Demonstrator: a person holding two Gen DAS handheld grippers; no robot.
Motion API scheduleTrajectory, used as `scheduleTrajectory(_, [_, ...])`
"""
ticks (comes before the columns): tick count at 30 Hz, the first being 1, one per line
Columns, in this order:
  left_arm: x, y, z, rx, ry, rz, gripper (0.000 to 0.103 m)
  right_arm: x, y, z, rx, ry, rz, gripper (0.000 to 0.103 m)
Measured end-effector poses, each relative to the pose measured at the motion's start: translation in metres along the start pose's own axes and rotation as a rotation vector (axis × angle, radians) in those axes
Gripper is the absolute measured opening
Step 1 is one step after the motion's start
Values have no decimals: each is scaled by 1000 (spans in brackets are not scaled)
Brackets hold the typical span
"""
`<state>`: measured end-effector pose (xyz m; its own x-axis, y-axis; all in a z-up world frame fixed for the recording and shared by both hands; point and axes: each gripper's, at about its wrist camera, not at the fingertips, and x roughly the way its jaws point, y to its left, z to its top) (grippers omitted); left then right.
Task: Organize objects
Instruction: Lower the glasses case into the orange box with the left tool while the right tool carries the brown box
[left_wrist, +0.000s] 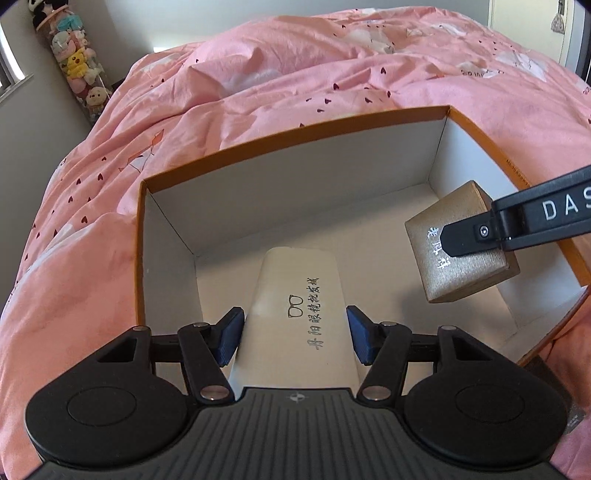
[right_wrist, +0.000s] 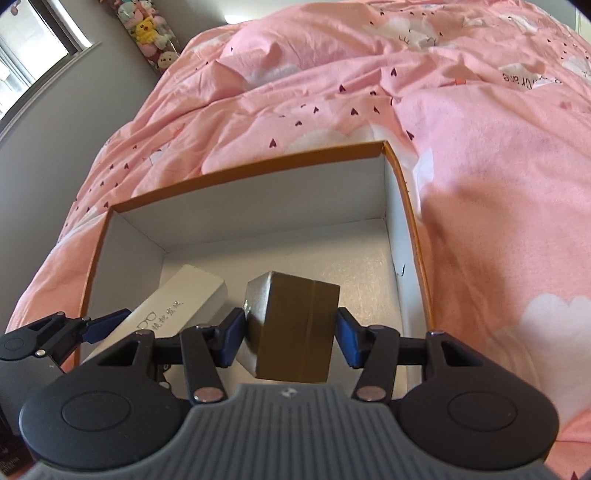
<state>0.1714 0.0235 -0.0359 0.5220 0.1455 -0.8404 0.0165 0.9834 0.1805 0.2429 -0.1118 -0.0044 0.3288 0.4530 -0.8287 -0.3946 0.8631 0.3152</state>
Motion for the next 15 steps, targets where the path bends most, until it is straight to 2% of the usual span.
scheduleTrajectory(4, [15,-4,-2,26,33,18,69,15,-2,2,6,29,-4,55])
scheduleTrajectory(12, [31,-17,-5,112,121,107,68,34,-3,3,12,70,4,55])
scheduleTrajectory(15, [33,-14,-5,80,147,109,68,37,-2,4,13,80,7,55])
